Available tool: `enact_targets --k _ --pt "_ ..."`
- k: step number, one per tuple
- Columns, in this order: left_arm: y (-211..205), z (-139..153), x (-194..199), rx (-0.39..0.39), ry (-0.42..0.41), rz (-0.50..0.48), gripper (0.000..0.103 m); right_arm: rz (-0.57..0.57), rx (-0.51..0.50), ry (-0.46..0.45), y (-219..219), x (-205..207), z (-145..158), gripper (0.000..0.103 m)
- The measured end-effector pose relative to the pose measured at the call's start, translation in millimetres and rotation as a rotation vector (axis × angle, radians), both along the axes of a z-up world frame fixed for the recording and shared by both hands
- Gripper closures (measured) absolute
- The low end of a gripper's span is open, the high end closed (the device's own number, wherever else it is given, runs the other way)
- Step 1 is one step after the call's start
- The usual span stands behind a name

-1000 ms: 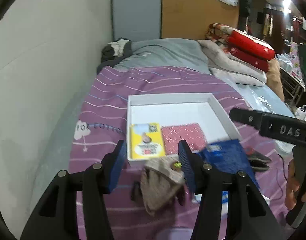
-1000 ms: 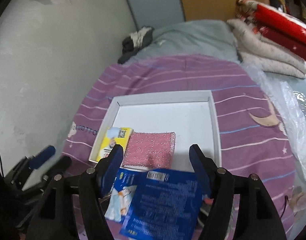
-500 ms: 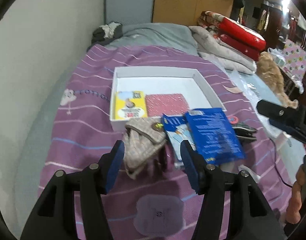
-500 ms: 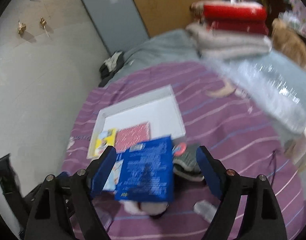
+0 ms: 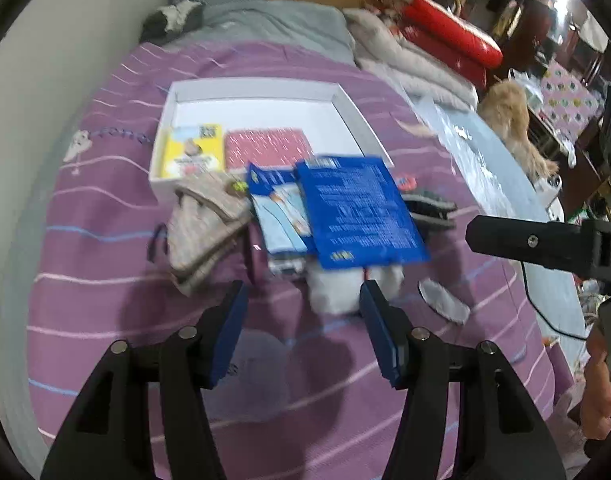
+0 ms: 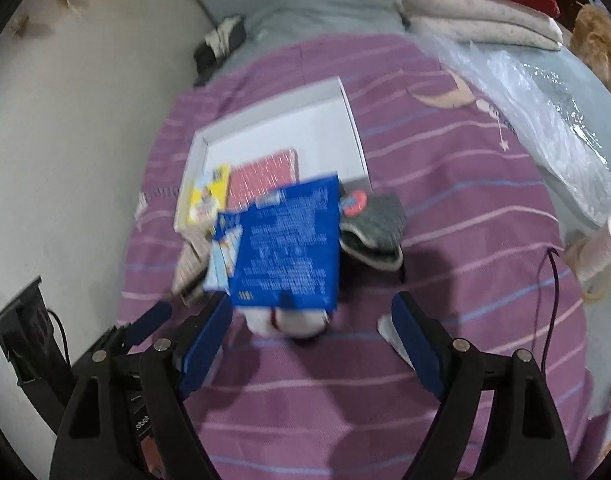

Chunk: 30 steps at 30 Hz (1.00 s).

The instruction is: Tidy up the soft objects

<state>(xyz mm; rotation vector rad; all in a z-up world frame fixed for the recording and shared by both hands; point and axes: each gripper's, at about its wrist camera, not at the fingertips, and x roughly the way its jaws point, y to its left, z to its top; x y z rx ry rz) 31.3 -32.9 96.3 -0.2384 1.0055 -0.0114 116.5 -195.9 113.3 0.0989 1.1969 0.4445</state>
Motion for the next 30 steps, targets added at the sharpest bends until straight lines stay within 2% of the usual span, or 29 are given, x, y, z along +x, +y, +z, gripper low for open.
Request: enact_targets --k 10,17,22,30 --pt "-18 5 -11 0.036 0.031 -0.025 0.044 0.053 -0.100 0.111 -15 -11 -4 0.020" --pt "-20 3 -15 0.038 0.080 -0.030 0.044 0.160 -0.189 0.148 -17 -22 -19 0.020" --pt "-26 5 -20 0.019 0.091 -0.071 0.044 0.223 -0.151 0.154 -25 -28 -20 0.020" --pt "-44 -5 -18 -0.023 0.095 -0.127 0.044 0.173 -0.101 0.207 -53 -14 -34 0.020"
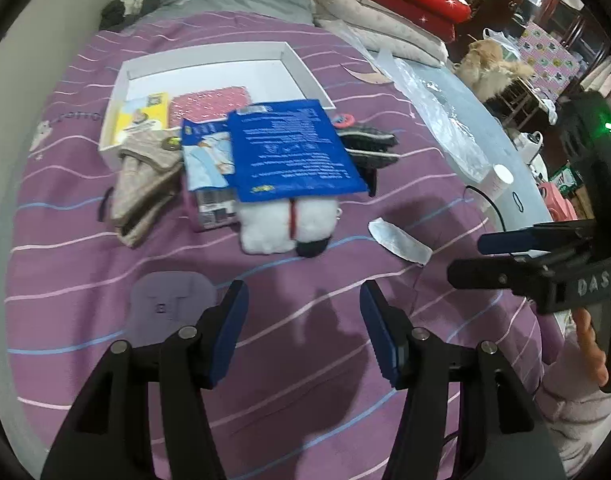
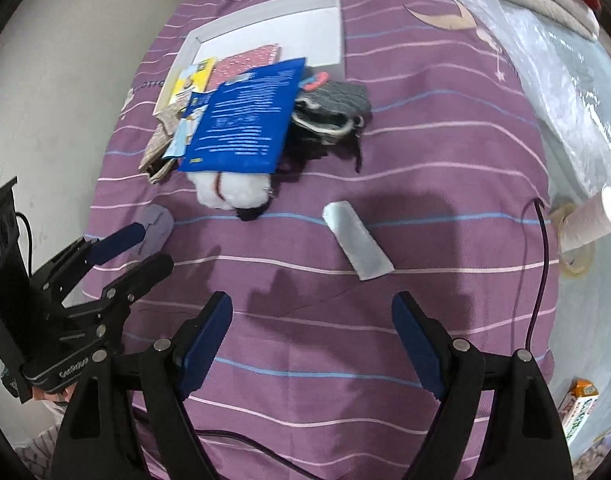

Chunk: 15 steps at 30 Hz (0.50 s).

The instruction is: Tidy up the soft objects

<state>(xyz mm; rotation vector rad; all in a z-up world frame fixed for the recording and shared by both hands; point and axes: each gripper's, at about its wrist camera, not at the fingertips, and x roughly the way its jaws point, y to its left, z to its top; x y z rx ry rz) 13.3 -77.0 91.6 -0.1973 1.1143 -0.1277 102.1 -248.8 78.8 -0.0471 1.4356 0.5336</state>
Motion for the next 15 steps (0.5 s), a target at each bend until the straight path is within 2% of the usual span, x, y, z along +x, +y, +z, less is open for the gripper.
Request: enact_targets --k 5,7,9,10,11,13,15 --pt "-3 -10 3 0.022 0.017 0.007 0.044 -0.064 0.026 0.015 -11 13 -20 0.022" --pt "-3 -12 4 0.024 0.021 0.011 0.044 -0.064 0.042 0.008 -11 16 -27 0.031" --pt "0 -11 4 0.021 0.016 0.018 0.044 -0.046 0.067 0.005 -10 18 -34 0.052" --pt "1 -10 3 0.019 0.006 0.020 0.044 -0.038 0.076 -0.005 -9 19 -37 0.056" --pt "2 -8 2 0.021 -0.007 0.019 0.044 -0.034 0.077 -0.027 -8 20 -38 0.060" --pt "5 -3 0 0.036 -0.041 0.019 0.044 -0.036 0.057 -0.149 -7 21 -37 0.060" --pt "10 3 -4 0.066 -0.084 0.035 0.044 -0.014 0.090 -0.271 -7 22 -34 0.060"
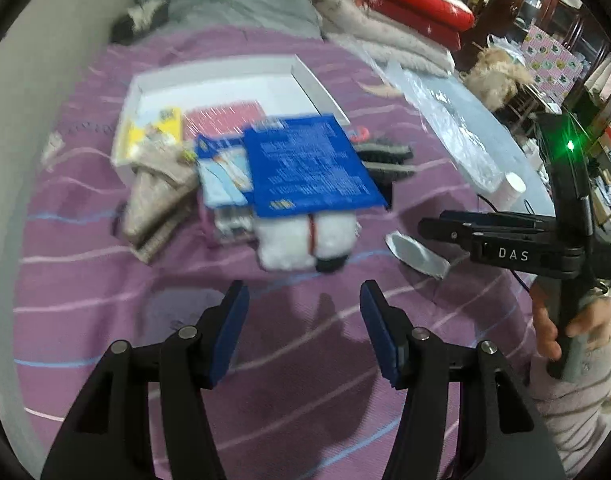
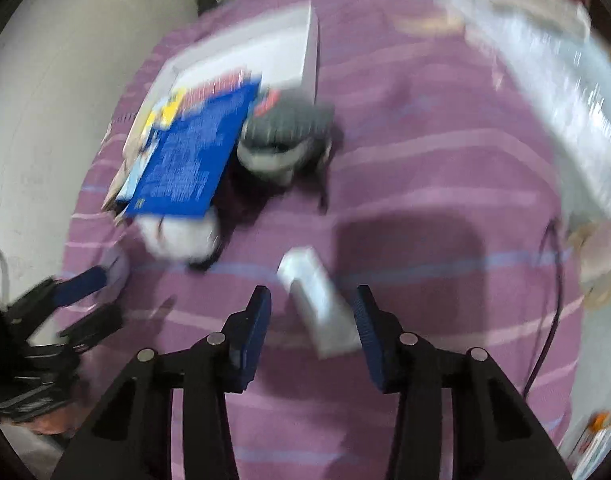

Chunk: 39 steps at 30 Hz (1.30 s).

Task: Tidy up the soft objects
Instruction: 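Grasp the white strip with the right gripper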

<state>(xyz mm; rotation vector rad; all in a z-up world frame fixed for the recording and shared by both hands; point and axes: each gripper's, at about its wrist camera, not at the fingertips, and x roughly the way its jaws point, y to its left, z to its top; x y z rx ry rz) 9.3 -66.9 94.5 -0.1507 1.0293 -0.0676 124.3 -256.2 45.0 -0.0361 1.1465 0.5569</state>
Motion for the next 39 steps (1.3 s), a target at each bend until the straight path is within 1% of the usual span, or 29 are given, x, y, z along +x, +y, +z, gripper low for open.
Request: enact_targets --k 2,3,4,5,6,8,9,12,14,15,17,18,19,20,21,22,24,26,27,28,29,30,31,32,33,35,37,38,39 --pt "7 5 -4 0.022 -0.038 0.017 0.044 0.048 0.059 -0.078 -2 0 3 0.060" --pt "9 7 -6 0.031 -0.062 0.020 0.044 0.077 0.082 -0.106 -5 -2 4 0.058" --pt "10 7 -6 0.036 -0.080 0.020 0.044 0.104 0.072 -0.138 -6 -4 5 0.057" --pt "11 8 -7 0.040 -0.100 0.019 0.044 0.116 0.040 -0.172 -6 -7 7 0.056" --pt "11 8 -7 0.041 -0.112 0.019 0.044 0.124 -0.032 -0.230 -5 -11 8 0.055" --pt "9 4 -5 0.033 -0.118 0.009 0.044 0.168 -0.127 -0.291 -1 -21 7 0.055" --pt "7 1 -4 0.028 -0.118 0.000 0.044 0.202 -0.129 -0.298 -5 -26 5 0.055" --pt "1 -7 -3 0.008 -0.129 -0.027 0.044 0.294 -0.075 -0.265 -7 -37 -4 0.057" --pt "-5 -11 -3 0.005 -0.130 -0.045 0.044 0.343 -0.064 -0.283 -6 -43 -8 0.057" --pt "-9 -13 -4 0.010 -0.132 -0.054 0.044 0.398 -0.059 -0.296 -2 -47 -12 0.057" --pt "-16 -16 -4 0.037 -0.136 -0.069 0.044 0.460 -0.070 -0.296 3 -49 -21 0.057" --pt "-19 -18 -4 0.051 -0.138 -0.072 0.044 0.491 -0.091 -0.282 8 -47 -30 0.056" --pt "-22 -19 -3 0.067 -0.138 -0.073 0.044 0.496 -0.114 -0.276 9 -45 -35 0.056" --pt "-24 -21 -3 0.079 -0.135 -0.074 0.044 0.485 -0.146 -0.285 10 -40 -42 0.053" --pt "-26 -23 -3 0.090 -0.130 -0.077 0.044 0.468 -0.153 -0.294 9 -37 -45 0.045" --pt "-29 -26 -3 0.101 -0.122 -0.078 0.044 0.452 -0.141 -0.290 7 -33 -47 0.041" --pt "-32 -33 -1 0.122 -0.099 -0.079 0.044 0.398 -0.104 -0.258 0 -24 -54 0.023" --pt "-37 -46 3 0.138 -0.055 -0.084 0.043 0.358 -0.080 -0.244 -6 -21 -59 0.016" --pt "-40 -55 5 0.144 -0.023 -0.093 0.040 0.350 -0.065 -0.247 -10 -22 -60 0.016" --pt "-44 -66 7 0.170 -0.003 -0.096 0.039 0.347 -0.062 -0.260 -12 -25 -60 0.016" --pt "-46 -70 7 0.196 -0.014 -0.091 0.034 0.346 -0.068 -0.274 -13 -28 -60 0.015" --pt "-48 -72 6 0.230 -0.034 -0.081 0.028 0.345 -0.090 -0.290 -12 -30 -62 0.011" --pt "-50 -72 6 0.258 -0.038 -0.070 0.024 0.339 -0.112 -0.301 -9 -32 -63 0.008" --pt "-50 -72 7 0.281 -0.037 -0.056 0.018 0.327 -0.145 -0.314 -7 -34 -65 0.002" --pt "-48 -73 8 0.285 -0.034 -0.049 0.014 0.318 -0.162 -0.315 -6 -34 -66 0.000" --pt "-41 -74 10 0.267 -0.027 -0.034 0.009 0.318 -0.157 -0.301 -5 -33 -64 0.000" --pt "-34 -76 11 0.226 -0.019 -0.028 0.008 0.316 -0.143 -0.303 -6 -33 -61 0.003" --pt "-31 -76 11 0.211 -0.018 -0.025 0.006 0.320 -0.133 -0.319 -8 -34 -59 0.013" --pt "-30 -77 11 0.208 -0.016 -0.023 0.005 0.341 -0.116 -0.344 -8 -38 -56 0.028"
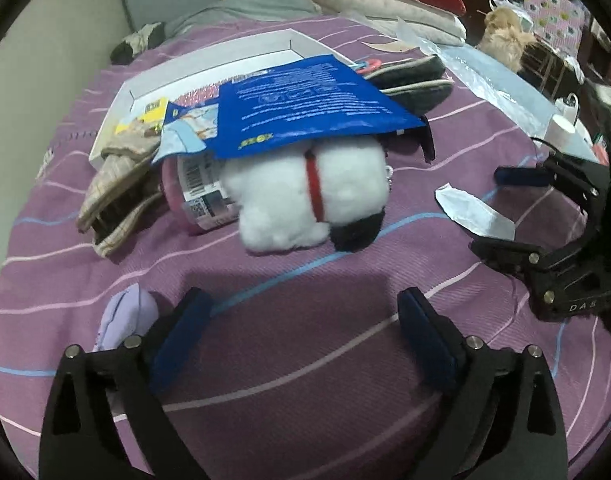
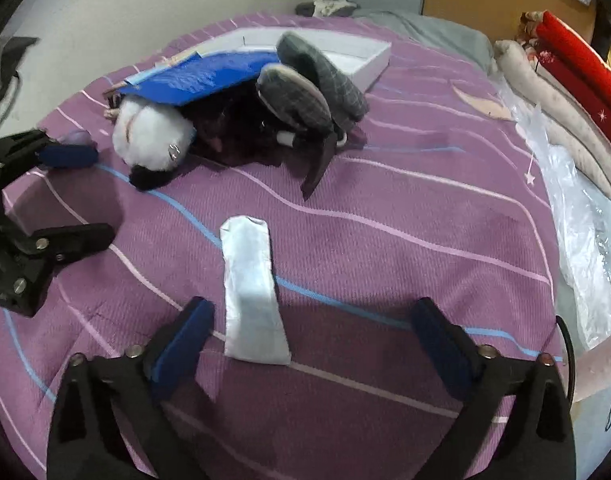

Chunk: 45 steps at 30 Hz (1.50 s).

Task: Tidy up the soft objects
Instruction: 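Grasp the white strip with the right gripper, then lift the white strip with the right gripper toward the box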

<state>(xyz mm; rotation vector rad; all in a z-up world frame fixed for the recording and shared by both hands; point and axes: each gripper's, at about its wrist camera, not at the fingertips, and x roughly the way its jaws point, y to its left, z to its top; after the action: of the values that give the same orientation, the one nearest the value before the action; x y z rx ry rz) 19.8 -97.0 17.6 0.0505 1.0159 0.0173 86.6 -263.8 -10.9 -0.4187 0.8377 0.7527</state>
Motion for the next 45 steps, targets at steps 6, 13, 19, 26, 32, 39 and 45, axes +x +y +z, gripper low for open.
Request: enact_targets --k 6,13,19,26,32,39,45 --pt "-6 0 -1 0.041 -0.010 0.005 0.003 0.081 -0.038 -0.062 13 -13 3 0.054" --pt "-5 -1 0 0.040 -0.011 0.011 0.001 0.097 -0.015 0.002 15 -6 2 0.080" --pt "-6 -1 0 0.040 -0.012 0.011 0.001 0.124 -0.022 -0.023 25 -18 11 0.082" --pt "-6 -1 0 0.040 -0.012 0.012 0.001 0.120 0.083 -0.003 36 -17 37 0.083" --pt "-6 0 0 0.040 -0.012 0.012 0.001 0.084 0.161 0.038 42 -10 48 0.083" --pt "-6 0 0 0.040 -0.012 0.012 0.001 0.037 0.204 0.065 43 -11 55 0.083" --pt "-6 0 0 0.040 -0.012 0.011 0.001 -0.049 0.299 0.081 31 -15 63 0.083"
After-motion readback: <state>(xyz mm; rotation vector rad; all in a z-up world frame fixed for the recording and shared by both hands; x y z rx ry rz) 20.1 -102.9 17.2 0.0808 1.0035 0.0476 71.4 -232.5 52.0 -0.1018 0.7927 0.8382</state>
